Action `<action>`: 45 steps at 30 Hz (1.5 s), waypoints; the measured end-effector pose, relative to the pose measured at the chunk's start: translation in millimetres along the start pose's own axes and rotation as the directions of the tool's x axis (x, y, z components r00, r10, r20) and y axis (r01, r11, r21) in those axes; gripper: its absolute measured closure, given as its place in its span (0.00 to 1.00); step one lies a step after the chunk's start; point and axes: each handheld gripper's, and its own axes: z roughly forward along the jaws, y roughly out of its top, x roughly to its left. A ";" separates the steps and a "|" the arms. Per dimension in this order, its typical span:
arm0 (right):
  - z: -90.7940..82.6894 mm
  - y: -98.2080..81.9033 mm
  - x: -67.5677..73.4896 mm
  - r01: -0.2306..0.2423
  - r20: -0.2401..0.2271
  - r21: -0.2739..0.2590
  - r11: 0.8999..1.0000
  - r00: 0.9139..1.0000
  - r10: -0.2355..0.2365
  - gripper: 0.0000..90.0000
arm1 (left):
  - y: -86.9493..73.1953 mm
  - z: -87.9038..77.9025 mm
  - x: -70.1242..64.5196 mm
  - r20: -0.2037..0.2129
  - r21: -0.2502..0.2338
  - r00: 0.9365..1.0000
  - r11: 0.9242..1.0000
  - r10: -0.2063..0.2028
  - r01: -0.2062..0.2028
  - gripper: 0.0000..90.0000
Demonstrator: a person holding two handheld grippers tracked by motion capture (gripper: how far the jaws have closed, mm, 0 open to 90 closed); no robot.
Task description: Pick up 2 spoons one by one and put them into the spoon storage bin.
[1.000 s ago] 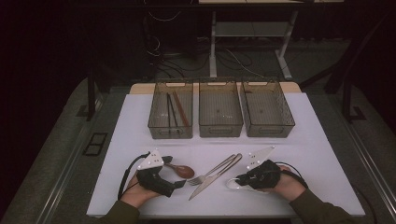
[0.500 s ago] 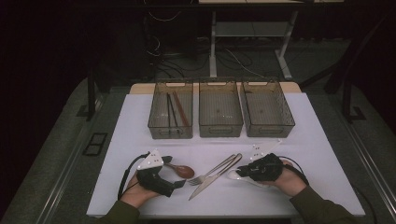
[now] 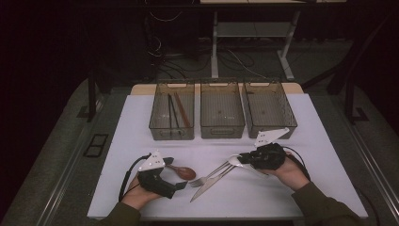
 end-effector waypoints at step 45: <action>10.2 93.0 -66.3 -0.074 0.196 -0.198 0.977 0.974 0.113 0.92 | 0.5 -0.6 -1.4 0.005 -0.008 1.000 1.000 -0.003 0.003 0.00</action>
